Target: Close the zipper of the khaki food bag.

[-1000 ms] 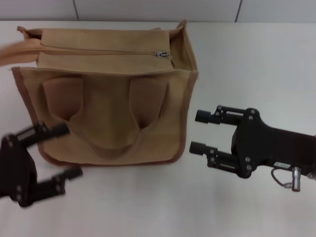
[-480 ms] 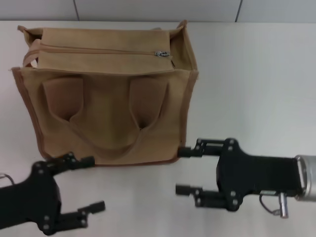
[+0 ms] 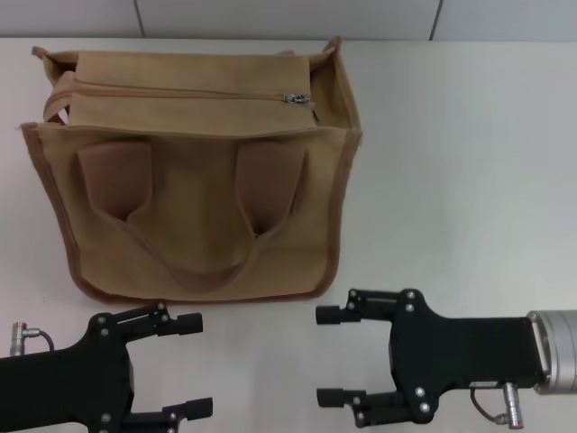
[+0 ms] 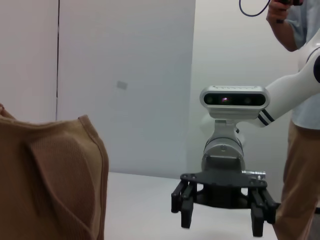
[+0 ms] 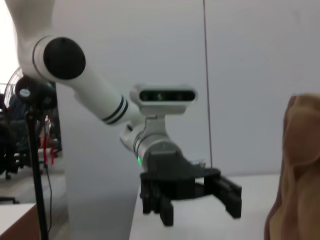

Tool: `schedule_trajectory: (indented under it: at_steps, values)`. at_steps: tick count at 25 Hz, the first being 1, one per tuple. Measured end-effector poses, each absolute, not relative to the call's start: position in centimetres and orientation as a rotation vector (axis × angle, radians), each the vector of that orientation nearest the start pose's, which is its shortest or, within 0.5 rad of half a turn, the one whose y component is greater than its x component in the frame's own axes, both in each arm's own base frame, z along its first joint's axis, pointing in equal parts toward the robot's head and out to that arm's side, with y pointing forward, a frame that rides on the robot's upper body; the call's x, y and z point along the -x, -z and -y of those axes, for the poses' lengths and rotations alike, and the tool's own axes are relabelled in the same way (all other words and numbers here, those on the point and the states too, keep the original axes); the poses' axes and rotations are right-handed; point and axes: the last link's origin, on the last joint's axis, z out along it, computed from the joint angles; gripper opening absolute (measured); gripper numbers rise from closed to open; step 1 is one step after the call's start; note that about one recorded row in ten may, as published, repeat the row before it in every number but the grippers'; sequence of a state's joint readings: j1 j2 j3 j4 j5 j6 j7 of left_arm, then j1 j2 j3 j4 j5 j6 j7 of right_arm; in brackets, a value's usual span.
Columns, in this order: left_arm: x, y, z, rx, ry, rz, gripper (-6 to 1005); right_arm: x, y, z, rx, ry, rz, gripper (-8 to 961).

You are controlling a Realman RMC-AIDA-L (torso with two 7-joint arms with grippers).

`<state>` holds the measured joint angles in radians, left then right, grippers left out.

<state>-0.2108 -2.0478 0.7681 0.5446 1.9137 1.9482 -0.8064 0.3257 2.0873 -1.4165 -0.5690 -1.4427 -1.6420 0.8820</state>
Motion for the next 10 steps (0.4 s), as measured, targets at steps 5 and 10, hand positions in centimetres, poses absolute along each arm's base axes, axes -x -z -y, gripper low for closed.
schedule_trajectory:
  at_steps: [5,10]
  values:
    - [30.9,0.1,-18.7,2.824,0.997,0.197,785,-24.5,7.9,-23.2,2.985,-0.969,-0.084,743]
    - [31.1,0.3,-18.5,2.839,0.984,0.209,785,-24.6,8.4,-23.1,2.995,-0.941,-0.091,743]
